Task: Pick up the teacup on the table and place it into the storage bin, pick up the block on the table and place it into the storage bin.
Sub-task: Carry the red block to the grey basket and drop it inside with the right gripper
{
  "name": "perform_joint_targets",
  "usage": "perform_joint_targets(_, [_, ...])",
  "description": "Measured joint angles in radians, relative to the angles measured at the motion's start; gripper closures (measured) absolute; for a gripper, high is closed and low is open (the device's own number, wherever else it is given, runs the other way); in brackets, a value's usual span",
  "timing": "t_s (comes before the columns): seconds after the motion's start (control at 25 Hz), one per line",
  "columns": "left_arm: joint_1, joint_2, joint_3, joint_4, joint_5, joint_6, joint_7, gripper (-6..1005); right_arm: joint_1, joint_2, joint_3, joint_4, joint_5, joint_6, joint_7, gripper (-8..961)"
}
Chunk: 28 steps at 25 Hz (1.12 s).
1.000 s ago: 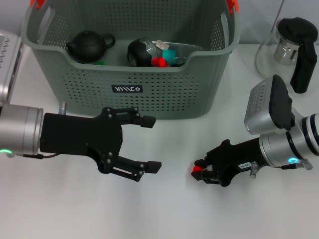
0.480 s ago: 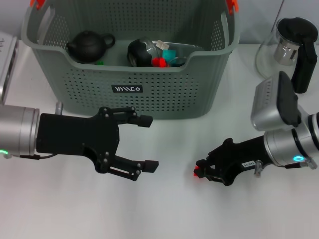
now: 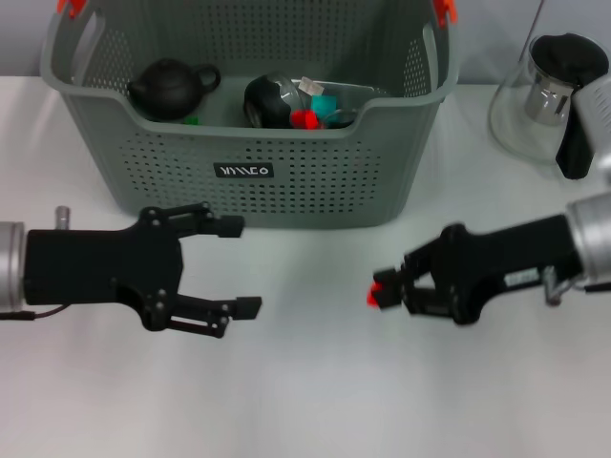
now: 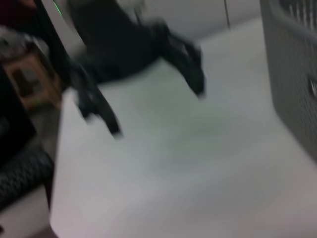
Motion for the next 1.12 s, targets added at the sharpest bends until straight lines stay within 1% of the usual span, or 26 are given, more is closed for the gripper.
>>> perform_joint_targets(0.2, [0.028,-0.002,-0.066,0.0,0.005,0.003,0.016,48,0.014,-0.001,0.048,-0.109,0.126,-0.076,0.021,787])
perform_joint_targets(0.32, [0.035,-0.003,-0.09,0.0,0.008,0.009,0.017,48,0.041,-0.001,0.064,-0.152,0.195,-0.052,0.032,787])
perform_joint_targets(0.4, [0.037,-0.003,-0.094,-0.001,0.008,0.009,0.017,48,0.062,-0.001,0.068,-0.164,0.215,0.001,0.044,787])
perform_joint_targets(0.56, [0.035,-0.006,-0.09,-0.013,0.007,0.005,0.016,48,0.13,-0.002,0.065,-0.155,0.223,0.195,0.087,787])
perform_joint_targets(0.68, [0.025,-0.006,-0.09,-0.027,0.004,0.003,0.012,48,0.183,-0.002,0.06,-0.12,0.196,0.329,0.103,787])
perform_joint_targets(0.8, [0.018,-0.006,-0.089,-0.036,0.003,0.004,0.01,48,0.231,-0.004,0.059,-0.063,0.157,0.434,0.104,787])
perform_joint_targets(0.96, [0.007,-0.007,-0.087,-0.056,0.005,0.001,0.009,48,0.281,-0.009,0.059,0.017,0.108,0.521,0.104,786])
perform_joint_targets(1.12, [0.003,-0.006,-0.082,-0.06,0.005,-0.002,0.007,47,0.298,-0.006,0.047,0.049,0.052,0.595,0.103,786])
